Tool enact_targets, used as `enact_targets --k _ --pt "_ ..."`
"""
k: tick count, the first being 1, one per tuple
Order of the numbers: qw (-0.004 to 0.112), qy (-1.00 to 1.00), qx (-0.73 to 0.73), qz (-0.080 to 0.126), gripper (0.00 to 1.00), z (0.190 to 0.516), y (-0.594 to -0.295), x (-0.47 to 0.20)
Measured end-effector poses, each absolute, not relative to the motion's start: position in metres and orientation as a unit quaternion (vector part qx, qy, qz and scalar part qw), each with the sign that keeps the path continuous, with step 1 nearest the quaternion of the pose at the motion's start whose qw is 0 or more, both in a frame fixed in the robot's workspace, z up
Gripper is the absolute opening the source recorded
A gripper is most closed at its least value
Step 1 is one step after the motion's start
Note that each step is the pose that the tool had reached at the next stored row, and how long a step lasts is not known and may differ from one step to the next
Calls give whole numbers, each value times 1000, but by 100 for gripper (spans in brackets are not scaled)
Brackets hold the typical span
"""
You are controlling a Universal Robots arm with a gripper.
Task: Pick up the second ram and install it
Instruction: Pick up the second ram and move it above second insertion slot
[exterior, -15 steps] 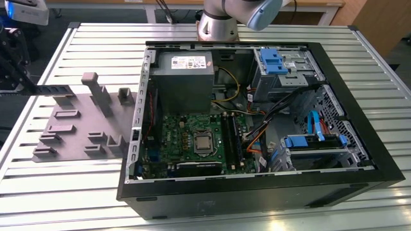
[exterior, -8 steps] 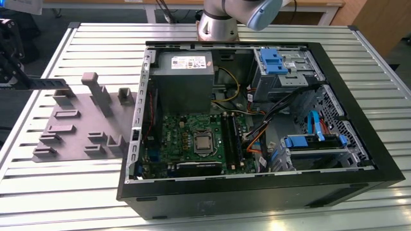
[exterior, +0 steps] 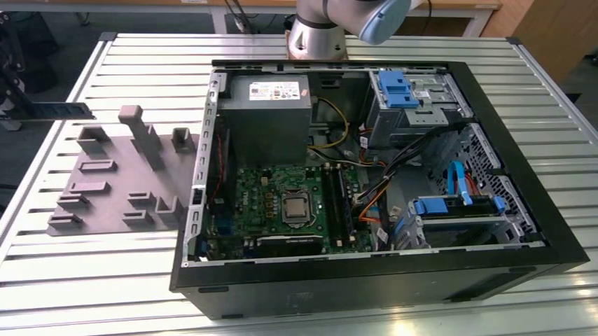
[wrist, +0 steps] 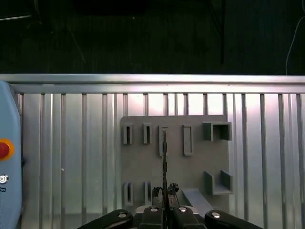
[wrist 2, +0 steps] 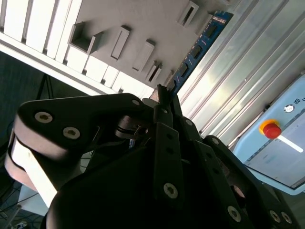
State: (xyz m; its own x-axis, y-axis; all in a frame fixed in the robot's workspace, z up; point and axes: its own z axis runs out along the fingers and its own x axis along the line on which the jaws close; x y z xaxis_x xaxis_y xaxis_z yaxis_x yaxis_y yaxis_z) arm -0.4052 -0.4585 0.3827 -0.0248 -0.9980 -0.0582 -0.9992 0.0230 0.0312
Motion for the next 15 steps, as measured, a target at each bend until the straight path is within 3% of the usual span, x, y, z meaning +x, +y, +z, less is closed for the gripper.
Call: enact_targets --k 15 --pt "11 715 -698 32 14 398 -458 -405"
